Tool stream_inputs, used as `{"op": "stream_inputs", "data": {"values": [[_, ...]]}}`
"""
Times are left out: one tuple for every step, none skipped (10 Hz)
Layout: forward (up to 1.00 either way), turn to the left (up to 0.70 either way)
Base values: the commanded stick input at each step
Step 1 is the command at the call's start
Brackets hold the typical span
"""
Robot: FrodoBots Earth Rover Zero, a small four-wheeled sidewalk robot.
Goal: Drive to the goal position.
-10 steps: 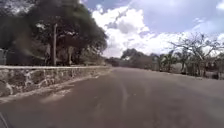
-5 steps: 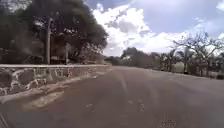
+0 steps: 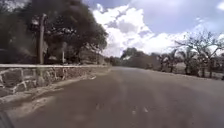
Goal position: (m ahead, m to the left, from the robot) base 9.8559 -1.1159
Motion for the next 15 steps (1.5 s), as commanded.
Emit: {"op": "stream_inputs", "data": {"values": [[0.7,0.0],[0.7,0.0],[0.7,0.0],[0.7,0.0],[0.7,0.0],[0.7,0.0],[0.7,0.0],[0.7,0.0],[0.7,0.0],[0.7,0.0],[0.7,0.0],[0.7,0.0],[0.7,0.0],[0.7,0.0],[0.7,0.0]]}}
